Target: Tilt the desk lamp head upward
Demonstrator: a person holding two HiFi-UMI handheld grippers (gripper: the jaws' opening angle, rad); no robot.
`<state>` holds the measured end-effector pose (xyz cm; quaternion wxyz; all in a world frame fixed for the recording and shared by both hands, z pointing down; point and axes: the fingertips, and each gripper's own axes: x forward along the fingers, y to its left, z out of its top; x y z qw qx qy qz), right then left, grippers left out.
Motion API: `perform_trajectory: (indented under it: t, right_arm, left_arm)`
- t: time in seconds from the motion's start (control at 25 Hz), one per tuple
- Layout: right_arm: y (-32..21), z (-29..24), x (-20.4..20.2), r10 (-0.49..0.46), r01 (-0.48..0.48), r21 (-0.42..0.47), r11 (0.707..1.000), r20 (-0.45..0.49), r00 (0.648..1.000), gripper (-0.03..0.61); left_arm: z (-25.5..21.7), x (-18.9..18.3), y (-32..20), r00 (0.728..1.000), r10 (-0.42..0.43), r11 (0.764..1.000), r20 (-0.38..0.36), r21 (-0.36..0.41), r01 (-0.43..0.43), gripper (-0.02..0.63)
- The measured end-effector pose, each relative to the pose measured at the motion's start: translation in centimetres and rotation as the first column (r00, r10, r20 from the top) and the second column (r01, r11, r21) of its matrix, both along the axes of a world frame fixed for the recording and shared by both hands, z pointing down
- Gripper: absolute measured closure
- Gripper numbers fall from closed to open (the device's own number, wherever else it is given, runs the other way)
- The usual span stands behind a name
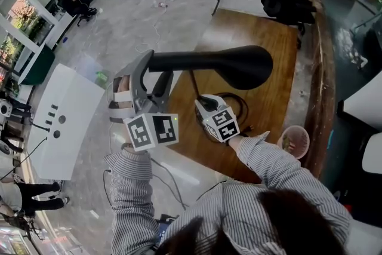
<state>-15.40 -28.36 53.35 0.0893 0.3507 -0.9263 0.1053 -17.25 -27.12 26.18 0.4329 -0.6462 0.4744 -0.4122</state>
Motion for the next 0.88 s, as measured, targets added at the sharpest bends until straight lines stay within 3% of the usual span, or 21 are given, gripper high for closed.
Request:
perform_trajectory:
  t: [0.48,0.88]
  right_arm:
    - [0.0,0.4,0.2,0.004,-0.004,-0.001,1.0,-0.009,1.0,0.531]
    - [0.1,0.3,0.2,0.001,-0.001,0.011,1.0,-0.034,0.999,0.532]
  left_arm:
    - [1.3,-0.4,0.2,0.988,-0.017,1.0,-0.153,-0.011,0.015,0.324]
    - [3.0,-1.1,0.2,0.937,-0.04,0.999,-0.346,-0.023,0.035,0.351]
